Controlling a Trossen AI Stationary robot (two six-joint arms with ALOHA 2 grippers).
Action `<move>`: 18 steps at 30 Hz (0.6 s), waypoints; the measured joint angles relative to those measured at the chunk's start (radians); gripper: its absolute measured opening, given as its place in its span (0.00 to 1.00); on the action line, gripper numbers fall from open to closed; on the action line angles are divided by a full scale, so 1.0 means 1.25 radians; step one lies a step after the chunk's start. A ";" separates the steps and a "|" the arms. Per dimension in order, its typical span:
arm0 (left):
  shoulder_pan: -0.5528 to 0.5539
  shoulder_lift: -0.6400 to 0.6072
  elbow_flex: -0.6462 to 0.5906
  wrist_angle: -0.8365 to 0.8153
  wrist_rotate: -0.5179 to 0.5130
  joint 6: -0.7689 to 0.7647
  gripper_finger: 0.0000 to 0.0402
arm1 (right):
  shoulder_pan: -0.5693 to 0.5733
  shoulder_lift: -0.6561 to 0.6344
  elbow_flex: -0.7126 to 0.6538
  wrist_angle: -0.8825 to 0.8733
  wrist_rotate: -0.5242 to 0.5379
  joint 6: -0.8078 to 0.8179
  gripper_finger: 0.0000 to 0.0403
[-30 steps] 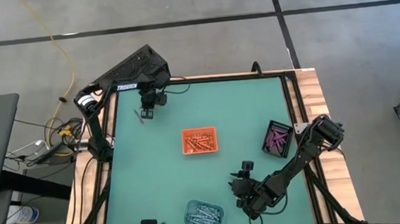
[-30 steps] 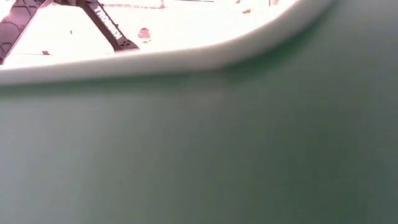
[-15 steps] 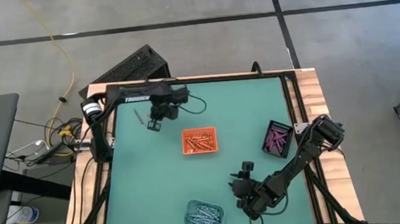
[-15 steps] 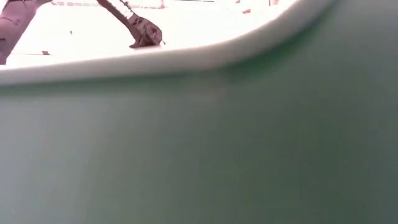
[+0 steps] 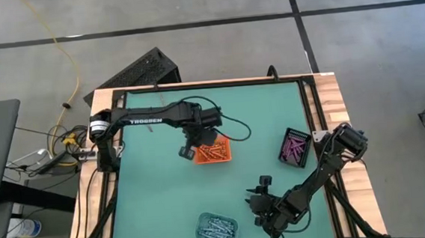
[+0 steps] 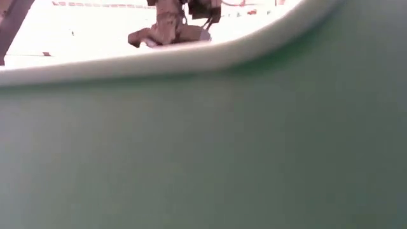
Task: Sort crayons
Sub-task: Put the orange crayon into the orange bin
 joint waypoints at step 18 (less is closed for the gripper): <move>-0.017 0.000 0.001 0.168 0.327 -0.046 0.00 | 0.000 0.000 0.000 0.009 0.000 0.000 0.42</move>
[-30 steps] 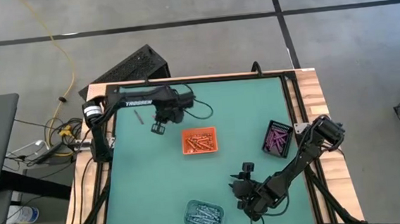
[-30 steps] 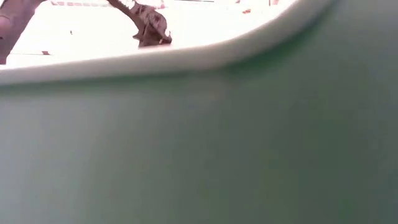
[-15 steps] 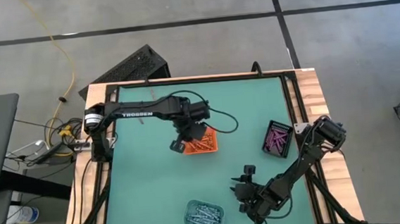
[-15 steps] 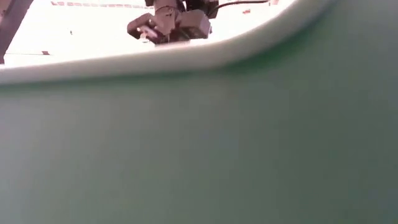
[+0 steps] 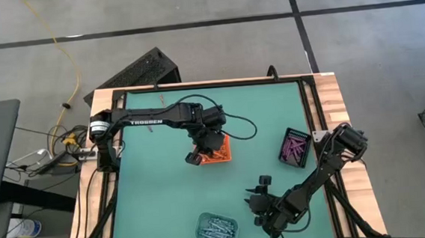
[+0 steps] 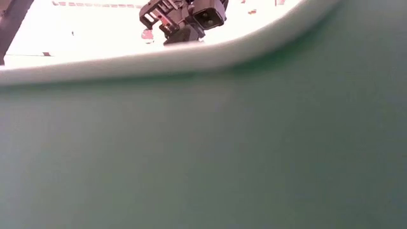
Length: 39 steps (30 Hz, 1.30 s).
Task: Sort crayons
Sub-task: Put the orange crayon into the orange bin, then put the purple crayon into the black bin
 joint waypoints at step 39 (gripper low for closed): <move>-0.008 0.000 0.000 -0.382 -0.500 -0.177 0.29 | 0.009 0.000 0.000 0.006 0.000 0.000 0.42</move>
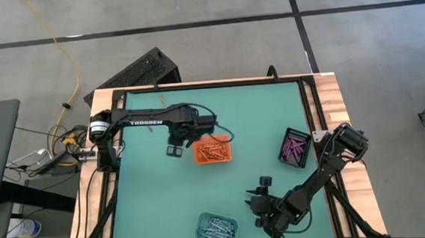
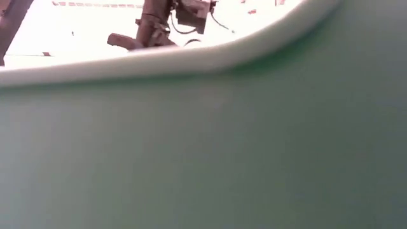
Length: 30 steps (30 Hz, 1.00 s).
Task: Sort crayons
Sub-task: Put the purple crayon into the black bin
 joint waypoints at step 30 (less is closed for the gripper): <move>0.142 -0.142 -0.554 0.173 -0.151 0.204 0.29 | -0.002 0.000 0.000 0.024 -0.003 -0.015 0.42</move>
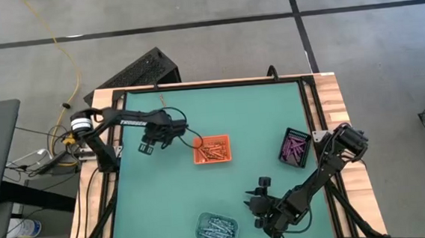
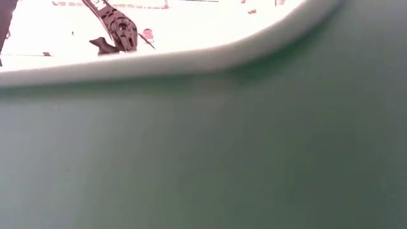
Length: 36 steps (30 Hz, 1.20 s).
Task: Sort crayons
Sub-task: Put the purple crayon into the black bin
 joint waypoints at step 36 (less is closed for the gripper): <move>0.204 -0.004 -0.076 0.262 0.000 0.215 0.13 | 0.000 0.000 0.000 0.015 0.000 0.000 0.42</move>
